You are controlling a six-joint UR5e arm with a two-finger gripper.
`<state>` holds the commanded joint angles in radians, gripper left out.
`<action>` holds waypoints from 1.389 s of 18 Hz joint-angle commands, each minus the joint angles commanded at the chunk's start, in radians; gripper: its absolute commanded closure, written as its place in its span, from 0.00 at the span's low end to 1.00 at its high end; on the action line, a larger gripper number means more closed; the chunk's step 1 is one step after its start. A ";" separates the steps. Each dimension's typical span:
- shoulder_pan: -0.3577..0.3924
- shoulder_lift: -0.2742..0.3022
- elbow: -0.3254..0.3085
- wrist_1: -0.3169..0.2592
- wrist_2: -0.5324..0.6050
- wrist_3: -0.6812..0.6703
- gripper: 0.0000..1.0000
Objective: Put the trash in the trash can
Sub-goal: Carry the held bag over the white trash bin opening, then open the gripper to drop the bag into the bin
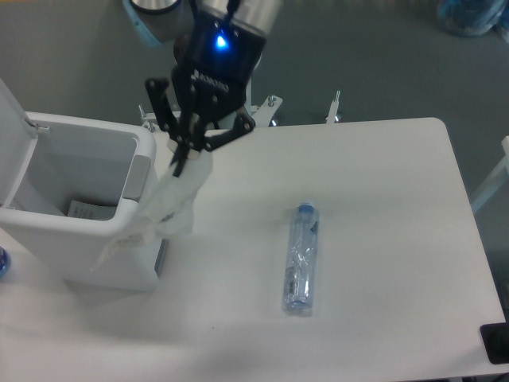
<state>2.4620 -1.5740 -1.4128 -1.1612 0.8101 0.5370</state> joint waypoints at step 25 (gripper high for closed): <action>-0.083 0.158 -0.319 0.008 0.037 0.150 0.00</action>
<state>2.3792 -1.4159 -1.7318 -1.1536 0.8467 0.6872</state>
